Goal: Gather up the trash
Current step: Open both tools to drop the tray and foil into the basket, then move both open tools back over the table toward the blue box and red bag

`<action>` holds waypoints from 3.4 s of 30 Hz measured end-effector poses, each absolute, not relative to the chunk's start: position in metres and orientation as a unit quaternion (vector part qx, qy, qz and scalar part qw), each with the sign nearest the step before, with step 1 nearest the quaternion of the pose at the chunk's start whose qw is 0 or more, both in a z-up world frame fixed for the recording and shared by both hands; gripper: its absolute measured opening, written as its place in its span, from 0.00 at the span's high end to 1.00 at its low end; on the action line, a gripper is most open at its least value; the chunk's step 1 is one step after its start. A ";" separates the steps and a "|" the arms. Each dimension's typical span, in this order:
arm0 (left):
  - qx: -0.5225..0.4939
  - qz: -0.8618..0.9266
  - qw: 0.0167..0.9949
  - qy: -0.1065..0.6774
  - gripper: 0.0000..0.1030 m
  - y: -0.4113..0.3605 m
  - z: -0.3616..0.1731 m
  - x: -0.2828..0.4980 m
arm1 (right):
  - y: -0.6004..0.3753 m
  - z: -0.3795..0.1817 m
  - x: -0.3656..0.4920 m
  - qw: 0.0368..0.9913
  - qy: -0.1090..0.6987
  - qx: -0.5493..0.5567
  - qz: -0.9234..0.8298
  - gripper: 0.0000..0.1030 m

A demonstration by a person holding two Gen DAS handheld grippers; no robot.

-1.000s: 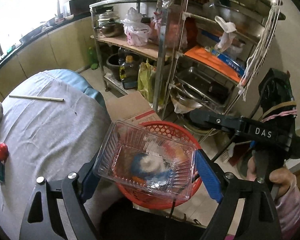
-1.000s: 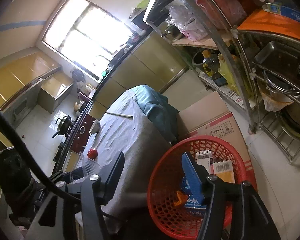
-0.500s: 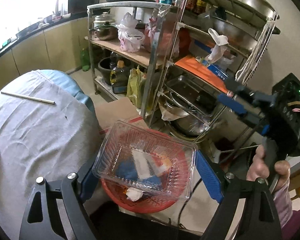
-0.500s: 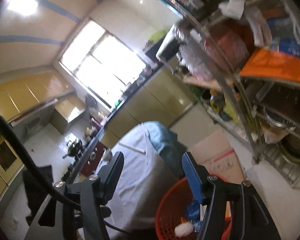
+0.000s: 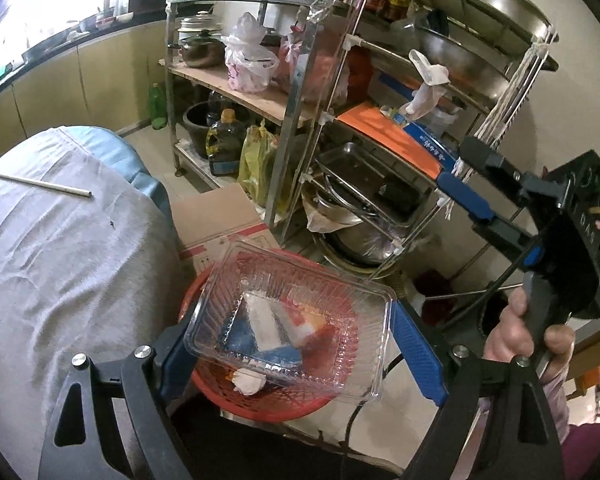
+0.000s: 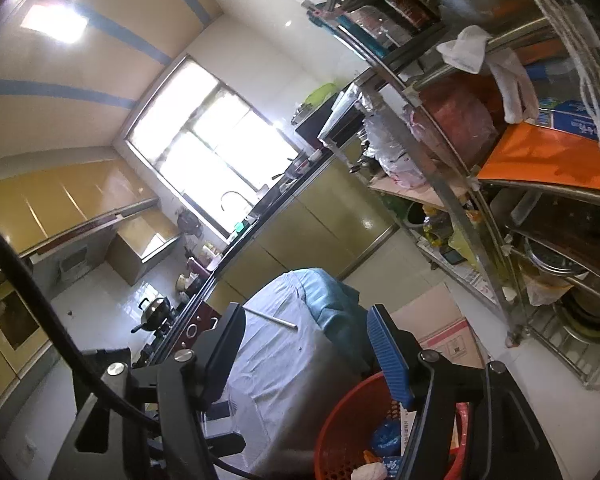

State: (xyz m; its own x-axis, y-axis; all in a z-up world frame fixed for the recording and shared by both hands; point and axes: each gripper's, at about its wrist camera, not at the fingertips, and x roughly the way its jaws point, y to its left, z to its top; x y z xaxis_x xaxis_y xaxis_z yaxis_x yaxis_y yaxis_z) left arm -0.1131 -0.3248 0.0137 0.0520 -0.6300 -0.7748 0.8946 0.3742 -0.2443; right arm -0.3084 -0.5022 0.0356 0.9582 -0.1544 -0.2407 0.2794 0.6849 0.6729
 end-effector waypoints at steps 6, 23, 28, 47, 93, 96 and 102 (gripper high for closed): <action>0.137 -0.540 0.704 0.442 0.12 -0.325 0.014 -0.111 | -0.499 0.037 -0.308 0.916 0.081 0.375 -0.115 0.35; 0.136 -0.542 0.720 0.411 0.12 -0.321 0.022 -0.117 | -0.500 0.036 -0.308 0.916 0.080 0.377 -0.112 0.34; 0.148 -0.551 0.712 0.409 0.12 -0.325 0.020 -0.120 | -0.500 0.034 -0.305 0.916 0.084 0.378 -0.109 0.33; 0.178 -0.533 0.735 0.380 0.12 -0.330 0.018 -0.130 | -0.499 0.032 -0.301 0.915 0.089 0.379 -0.107 0.33; 0.238 -0.259 0.897 0.266 0.11 -0.227 0.041 -0.098 | -0.468 0.034 -0.263 0.927 0.159 0.333 -0.061 0.33; 0.220 -0.240 0.904 0.277 0.11 -0.207 0.045 -0.089 | -0.459 0.038 -0.256 0.931 0.162 0.324 -0.052 0.33; 0.185 -0.194 0.921 0.282 0.11 -0.166 0.053 -0.080 | -0.440 0.044 -0.244 0.935 0.172 0.309 -0.039 0.33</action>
